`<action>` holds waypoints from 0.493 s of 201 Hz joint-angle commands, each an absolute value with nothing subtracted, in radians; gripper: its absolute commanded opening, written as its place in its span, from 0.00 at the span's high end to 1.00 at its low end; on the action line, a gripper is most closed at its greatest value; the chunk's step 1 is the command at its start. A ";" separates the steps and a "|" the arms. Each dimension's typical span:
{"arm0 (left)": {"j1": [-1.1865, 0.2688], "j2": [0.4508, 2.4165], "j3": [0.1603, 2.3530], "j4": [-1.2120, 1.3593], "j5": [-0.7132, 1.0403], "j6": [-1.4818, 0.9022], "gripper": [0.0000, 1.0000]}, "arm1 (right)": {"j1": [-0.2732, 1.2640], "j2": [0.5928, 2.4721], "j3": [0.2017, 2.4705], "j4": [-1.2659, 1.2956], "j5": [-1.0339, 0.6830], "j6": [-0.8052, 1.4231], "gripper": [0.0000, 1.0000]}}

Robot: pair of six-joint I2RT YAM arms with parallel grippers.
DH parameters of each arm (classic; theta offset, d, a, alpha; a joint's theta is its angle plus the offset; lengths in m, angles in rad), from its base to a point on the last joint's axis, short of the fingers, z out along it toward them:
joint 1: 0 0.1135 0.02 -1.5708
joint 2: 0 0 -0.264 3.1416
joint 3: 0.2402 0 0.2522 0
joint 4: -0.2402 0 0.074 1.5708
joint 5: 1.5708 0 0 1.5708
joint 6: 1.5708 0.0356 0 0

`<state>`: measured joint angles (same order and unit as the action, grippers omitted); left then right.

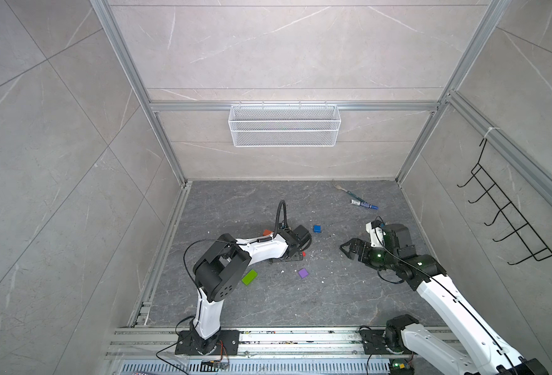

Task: Build the wood block tower
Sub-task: 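Open the left gripper and lift it away while the right arm rises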

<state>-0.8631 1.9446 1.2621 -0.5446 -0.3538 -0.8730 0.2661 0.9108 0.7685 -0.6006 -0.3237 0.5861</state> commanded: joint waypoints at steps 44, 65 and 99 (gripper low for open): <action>-0.871 1.858 1.263 -0.567 -0.312 -0.796 0.00 | 0.274 0.915 0.765 -0.585 -0.326 0.540 0.01; -0.871 1.822 1.270 -0.575 -0.318 -0.776 0.00 | 0.289 0.907 0.770 -0.592 -0.308 0.524 0.01; -0.871 1.733 1.269 -0.584 -0.317 -0.764 0.00 | 0.335 0.913 0.785 -0.601 -0.269 0.497 0.01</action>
<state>-0.8661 1.8355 1.2594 -0.5541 -0.3122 -0.7967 0.3004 0.9199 0.7685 -0.6006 -0.3111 0.5407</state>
